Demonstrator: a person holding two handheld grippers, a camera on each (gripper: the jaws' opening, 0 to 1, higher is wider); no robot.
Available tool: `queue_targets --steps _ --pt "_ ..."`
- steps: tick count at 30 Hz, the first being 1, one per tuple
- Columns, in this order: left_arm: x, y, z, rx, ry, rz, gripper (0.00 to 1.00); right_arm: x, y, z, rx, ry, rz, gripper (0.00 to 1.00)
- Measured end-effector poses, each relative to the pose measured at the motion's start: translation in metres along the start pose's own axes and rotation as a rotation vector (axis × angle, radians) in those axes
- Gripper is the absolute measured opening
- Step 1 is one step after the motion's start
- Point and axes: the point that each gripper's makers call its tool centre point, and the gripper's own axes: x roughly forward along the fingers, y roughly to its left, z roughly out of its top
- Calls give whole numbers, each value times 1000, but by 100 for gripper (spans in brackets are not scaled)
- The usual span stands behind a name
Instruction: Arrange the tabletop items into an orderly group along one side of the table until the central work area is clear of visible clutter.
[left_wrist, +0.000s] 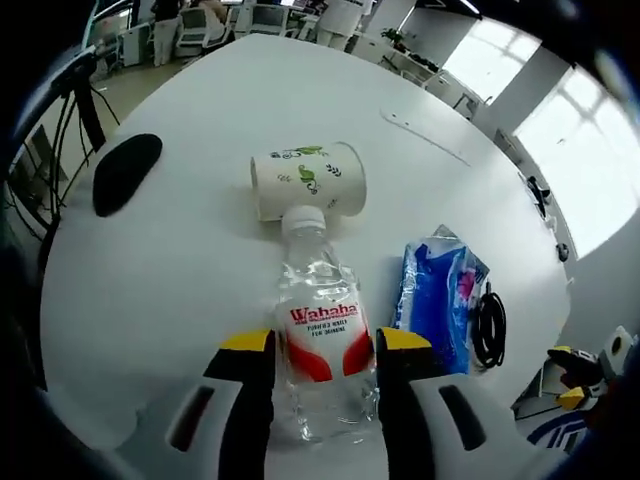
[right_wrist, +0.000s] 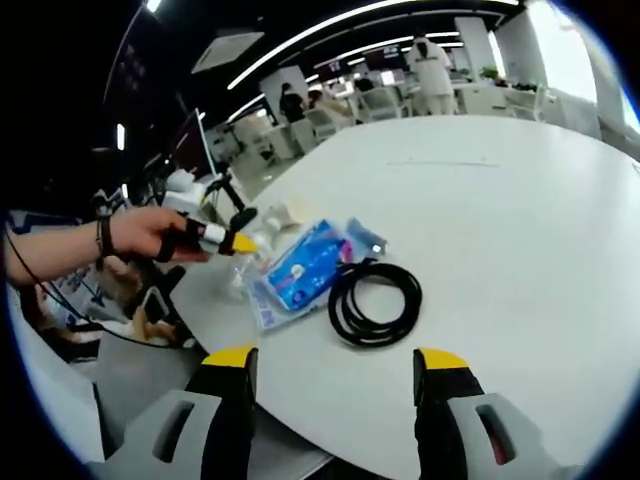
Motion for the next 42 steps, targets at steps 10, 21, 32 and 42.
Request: queue_targets --steps 10,21,32,42 --pt "-4 2 -6 -56 -5 -25 35 3 4 -1 -4 17 3 64" --pt "-13 7 -19 -43 8 -29 35 7 14 4 -22 17 14 64" --pt "-23 14 -33 -58 15 -31 35 10 22 5 -33 28 27 64" --pt "-30 23 -41 -44 23 -27 35 16 26 13 -45 32 33 64"
